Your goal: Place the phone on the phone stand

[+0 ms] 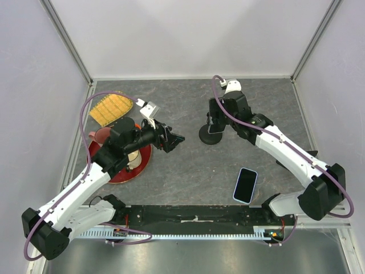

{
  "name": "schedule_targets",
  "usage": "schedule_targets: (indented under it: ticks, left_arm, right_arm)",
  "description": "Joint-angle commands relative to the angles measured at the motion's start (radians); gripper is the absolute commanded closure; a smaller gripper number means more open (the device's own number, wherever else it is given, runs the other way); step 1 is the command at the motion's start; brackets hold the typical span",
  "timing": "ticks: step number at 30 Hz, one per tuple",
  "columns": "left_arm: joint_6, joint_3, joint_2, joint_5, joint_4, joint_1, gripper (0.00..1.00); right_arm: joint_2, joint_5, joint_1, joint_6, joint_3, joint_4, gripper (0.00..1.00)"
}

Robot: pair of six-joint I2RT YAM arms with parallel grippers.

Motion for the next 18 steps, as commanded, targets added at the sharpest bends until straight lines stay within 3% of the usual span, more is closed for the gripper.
schedule_targets:
  ticks: [1,7,10,11,13,14,16,18]
  left_arm:
    - [-0.027,0.024,-0.039,0.022,-0.008,0.001,0.14]
    - [-0.011,0.031,-0.047,0.015,-0.025,0.001,0.14]
    - [-0.006,0.030,-0.050,0.015,-0.028,0.001,0.14]
    - [-0.004,0.028,-0.051,0.012,-0.026,0.001,0.14]
    - [-0.001,0.025,-0.054,0.009,-0.028,0.001,0.14]
    - [0.002,0.024,-0.053,0.007,-0.026,0.001,0.14]
    - [0.002,0.022,-0.053,0.007,-0.029,0.001,0.14]
    - [0.003,0.022,-0.051,0.009,-0.026,0.001,0.14]
  right_arm:
    - [0.016,0.012,-0.003,0.010,0.048,0.043,0.14]
    - [0.038,0.041,0.020,0.016,0.043,0.058,0.33]
    - [0.050,0.098,0.046,0.015,0.036,0.049,0.50]
    - [0.052,0.156,0.052,0.018,0.034,0.047,0.65]
    - [0.052,0.251,0.092,0.027,0.024,0.038,0.77]
    - [0.048,0.344,0.107,0.030,0.020,0.039,0.89]
    - [0.047,0.405,0.150,0.035,0.013,0.039,0.98]
    - [0.055,0.471,0.175,0.027,0.013,0.041,1.00]
